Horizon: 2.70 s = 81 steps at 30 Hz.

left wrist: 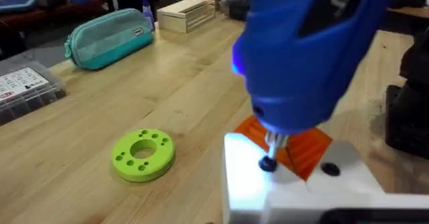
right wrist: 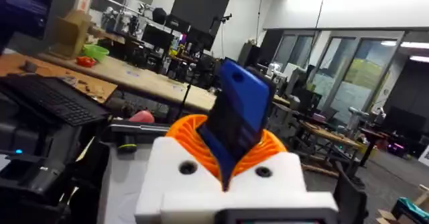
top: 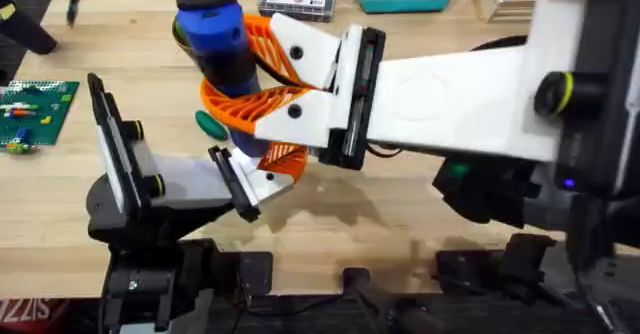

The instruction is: Pick up the gripper from the table and insert it into the empty holder that is missing its gripper. Then pick up a screw, insert it into the mounting hole, and use the screwdriver to tighten it. Finally, clean up the table by picking up the vegetable and placing it into the bucket.

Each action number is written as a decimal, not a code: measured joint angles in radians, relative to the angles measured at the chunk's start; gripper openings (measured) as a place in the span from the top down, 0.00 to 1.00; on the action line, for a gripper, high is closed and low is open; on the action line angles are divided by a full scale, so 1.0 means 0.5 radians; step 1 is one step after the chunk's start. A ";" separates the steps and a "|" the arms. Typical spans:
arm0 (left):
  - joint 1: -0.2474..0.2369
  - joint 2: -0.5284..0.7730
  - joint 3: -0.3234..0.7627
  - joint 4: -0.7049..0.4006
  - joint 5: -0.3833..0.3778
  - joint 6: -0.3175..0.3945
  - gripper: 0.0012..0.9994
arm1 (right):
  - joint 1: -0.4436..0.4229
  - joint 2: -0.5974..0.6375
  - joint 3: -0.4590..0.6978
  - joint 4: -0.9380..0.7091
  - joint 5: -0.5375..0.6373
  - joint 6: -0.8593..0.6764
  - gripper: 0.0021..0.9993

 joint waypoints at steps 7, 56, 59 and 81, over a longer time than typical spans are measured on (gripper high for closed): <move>0.000 0.001 0.000 -0.001 0.000 -0.002 0.99 | 0.000 0.052 0.009 0.008 0.001 0.000 0.99; 0.000 0.000 0.000 -0.001 0.000 -0.001 0.99 | -0.649 0.145 0.908 -2.090 0.205 -0.928 0.99; 0.000 0.000 0.000 -0.001 -0.001 -0.001 0.99 | -0.702 0.264 0.916 -2.125 0.307 -1.239 0.99; 0.000 0.001 0.000 0.004 -0.028 -0.001 0.99 | -1.194 1.172 0.919 -2.196 0.739 -2.614 0.99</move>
